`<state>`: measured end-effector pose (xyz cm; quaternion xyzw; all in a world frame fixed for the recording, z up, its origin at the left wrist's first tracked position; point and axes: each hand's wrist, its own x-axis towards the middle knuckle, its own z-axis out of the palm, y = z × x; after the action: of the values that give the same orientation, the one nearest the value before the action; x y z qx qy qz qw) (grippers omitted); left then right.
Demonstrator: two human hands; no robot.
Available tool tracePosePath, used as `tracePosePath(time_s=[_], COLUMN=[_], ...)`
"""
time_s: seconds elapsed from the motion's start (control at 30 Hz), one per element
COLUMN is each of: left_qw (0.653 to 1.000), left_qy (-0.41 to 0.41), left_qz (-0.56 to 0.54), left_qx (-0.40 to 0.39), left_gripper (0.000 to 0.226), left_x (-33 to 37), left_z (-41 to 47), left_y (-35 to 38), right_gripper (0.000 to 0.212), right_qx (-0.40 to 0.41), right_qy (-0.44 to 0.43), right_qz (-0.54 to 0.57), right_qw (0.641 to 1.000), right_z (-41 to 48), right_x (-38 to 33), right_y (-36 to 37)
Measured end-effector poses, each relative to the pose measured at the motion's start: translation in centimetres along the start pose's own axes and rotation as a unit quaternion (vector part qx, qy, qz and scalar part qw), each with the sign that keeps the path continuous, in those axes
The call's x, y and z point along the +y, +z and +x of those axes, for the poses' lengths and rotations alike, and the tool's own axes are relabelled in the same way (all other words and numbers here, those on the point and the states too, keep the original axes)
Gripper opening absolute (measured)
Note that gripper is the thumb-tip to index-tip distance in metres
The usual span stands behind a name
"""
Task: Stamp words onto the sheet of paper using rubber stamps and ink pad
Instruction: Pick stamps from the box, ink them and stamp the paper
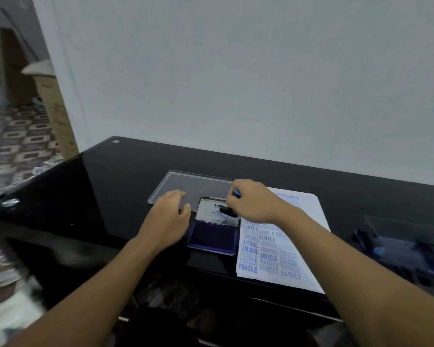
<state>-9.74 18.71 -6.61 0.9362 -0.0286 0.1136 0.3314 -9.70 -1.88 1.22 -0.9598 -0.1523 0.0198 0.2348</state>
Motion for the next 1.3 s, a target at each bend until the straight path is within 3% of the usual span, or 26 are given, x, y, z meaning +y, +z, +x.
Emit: tracePosePath(time_s=[0.2, 0.57, 1.3], left_qw=[0.998, 0.993, 0.992], left_qy=[0.008, 0.023, 0.023], left_qz=[0.062, 0.115, 0.127], left_qx=[-0.029, -0.019, -0.004], left_gripper=[0.048, 0.052, 0.053], left_x=[-2.2, -3.7, -3.8], left_z=[-0.5, -1.2, -1.4], left_y=[0.7, 2.0, 2.3], right_gripper=[0.012, 0.015, 0.015], right_qx=[-0.047, -0.071, 0.009], right_qy=[-0.008, -0.029, -0.053], right_qz=[-0.022, -0.075, -0.108], right_qw=[0.999, 0.994, 0.993], right_z=[1.2, 1.4, 0.3], right_x=[-1.2, -2.5, -2.1], right_y=[2.3, 4.5, 7.6])
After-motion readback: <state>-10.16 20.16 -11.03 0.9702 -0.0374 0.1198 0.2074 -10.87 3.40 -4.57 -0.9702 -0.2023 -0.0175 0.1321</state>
